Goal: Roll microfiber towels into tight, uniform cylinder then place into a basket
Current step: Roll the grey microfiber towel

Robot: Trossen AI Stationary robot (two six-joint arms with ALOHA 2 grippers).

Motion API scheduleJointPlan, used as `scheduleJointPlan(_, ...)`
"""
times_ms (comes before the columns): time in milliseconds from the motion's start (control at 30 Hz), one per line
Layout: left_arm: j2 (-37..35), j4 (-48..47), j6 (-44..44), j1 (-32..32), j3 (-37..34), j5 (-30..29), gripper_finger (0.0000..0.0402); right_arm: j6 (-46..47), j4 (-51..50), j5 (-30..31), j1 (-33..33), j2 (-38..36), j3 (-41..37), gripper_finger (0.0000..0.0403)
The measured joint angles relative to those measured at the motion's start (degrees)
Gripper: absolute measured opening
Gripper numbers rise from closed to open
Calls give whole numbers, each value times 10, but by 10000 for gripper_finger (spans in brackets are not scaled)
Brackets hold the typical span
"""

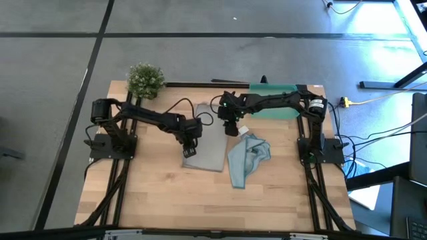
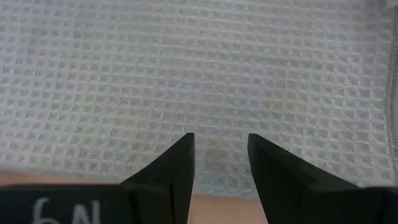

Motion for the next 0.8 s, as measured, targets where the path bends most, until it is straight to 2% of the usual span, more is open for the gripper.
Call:
scheduleJointPlan(167,-20,-12,1,9,5,-36,78,-2,-1,0,4,0,0,150)
scheduleJointPlan(367,-65,-8,1,33,8,-67,78,-5,-38,-4,41,0,28,150)
scheduleJointPlan(633,-121,-31,1,38,8,-101,78,-89,-137,6,94,0,93,150)
scheduleJointPlan(800,-156,-62,-23,24,9,-140,78,-90,-204,5,117,-1,138,150)
